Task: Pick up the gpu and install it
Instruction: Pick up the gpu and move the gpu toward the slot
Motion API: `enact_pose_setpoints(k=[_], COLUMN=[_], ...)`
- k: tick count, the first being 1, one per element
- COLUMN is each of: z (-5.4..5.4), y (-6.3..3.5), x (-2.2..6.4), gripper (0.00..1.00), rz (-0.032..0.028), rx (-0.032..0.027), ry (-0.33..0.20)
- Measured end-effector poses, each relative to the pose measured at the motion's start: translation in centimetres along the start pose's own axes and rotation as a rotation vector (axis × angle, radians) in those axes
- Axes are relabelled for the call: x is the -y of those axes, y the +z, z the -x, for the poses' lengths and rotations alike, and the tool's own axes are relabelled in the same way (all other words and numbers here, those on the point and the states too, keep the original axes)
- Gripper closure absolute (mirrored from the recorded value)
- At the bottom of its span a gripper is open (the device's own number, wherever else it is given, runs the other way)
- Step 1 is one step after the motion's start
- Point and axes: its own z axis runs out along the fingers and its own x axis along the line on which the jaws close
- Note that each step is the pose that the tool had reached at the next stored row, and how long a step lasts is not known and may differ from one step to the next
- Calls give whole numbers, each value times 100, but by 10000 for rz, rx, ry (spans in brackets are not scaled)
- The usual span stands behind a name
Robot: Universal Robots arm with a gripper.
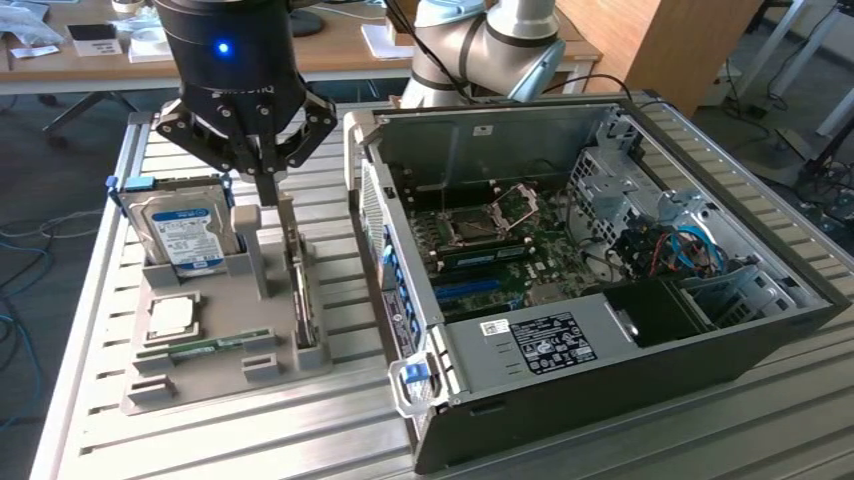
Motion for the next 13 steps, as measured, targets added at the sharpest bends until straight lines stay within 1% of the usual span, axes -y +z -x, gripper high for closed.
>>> enact_pose_setpoints(k=[4, 6, 8, 10, 11, 12, 13], z=[0, 0, 0, 0, 0, 0, 0], y=[0, 0, 0, 0, 0, 0, 0], x=[0, 0, 0, 0, 0, 0, 0], gripper=[89, 77, 77, 65, 65, 58, 58], rz=[0, 0, 1, 0, 0, 0, 0], rx=[0, 1, 1, 0, 0, 0, 0], ry=[1, 0, 0, 0, 0, 0, 0])
